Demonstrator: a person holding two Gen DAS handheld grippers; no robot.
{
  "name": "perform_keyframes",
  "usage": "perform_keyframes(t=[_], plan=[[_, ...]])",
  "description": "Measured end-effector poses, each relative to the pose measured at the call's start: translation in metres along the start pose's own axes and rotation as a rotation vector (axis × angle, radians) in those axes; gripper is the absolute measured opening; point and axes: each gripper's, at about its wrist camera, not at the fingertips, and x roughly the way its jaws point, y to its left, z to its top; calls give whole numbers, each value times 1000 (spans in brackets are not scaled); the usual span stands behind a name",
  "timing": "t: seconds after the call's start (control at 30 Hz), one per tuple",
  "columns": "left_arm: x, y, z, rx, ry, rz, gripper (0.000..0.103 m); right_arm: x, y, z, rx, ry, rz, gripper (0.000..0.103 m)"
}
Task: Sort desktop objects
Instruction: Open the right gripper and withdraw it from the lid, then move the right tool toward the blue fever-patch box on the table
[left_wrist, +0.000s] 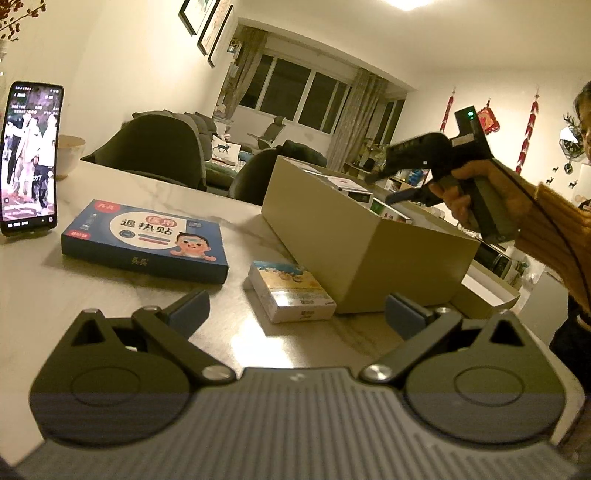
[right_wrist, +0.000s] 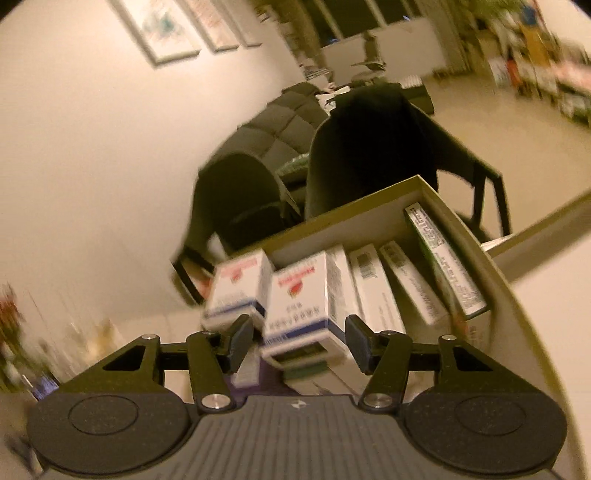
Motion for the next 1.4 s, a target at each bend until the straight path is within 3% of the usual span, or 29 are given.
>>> perform_keyframes(t=[0.1, 0.3, 1.17, 1.37, 1.4], plan=[[1, 1, -1, -2, 2, 1, 103, 6, 10, -6, -90, 38, -68, 49], [5, 5, -1, -8, 14, 12, 103, 24, 14, -6, -129, 57, -81, 36], [17, 20, 10, -18, 39, 78, 103, 59, 15, 20, -132, 23, -78, 37], [16, 22, 11, -9, 42, 99, 103, 60, 14, 21, -118, 26, -70, 43], [16, 23, 12, 2, 41, 115, 103, 58, 14, 20, -109, 27, -61, 52]])
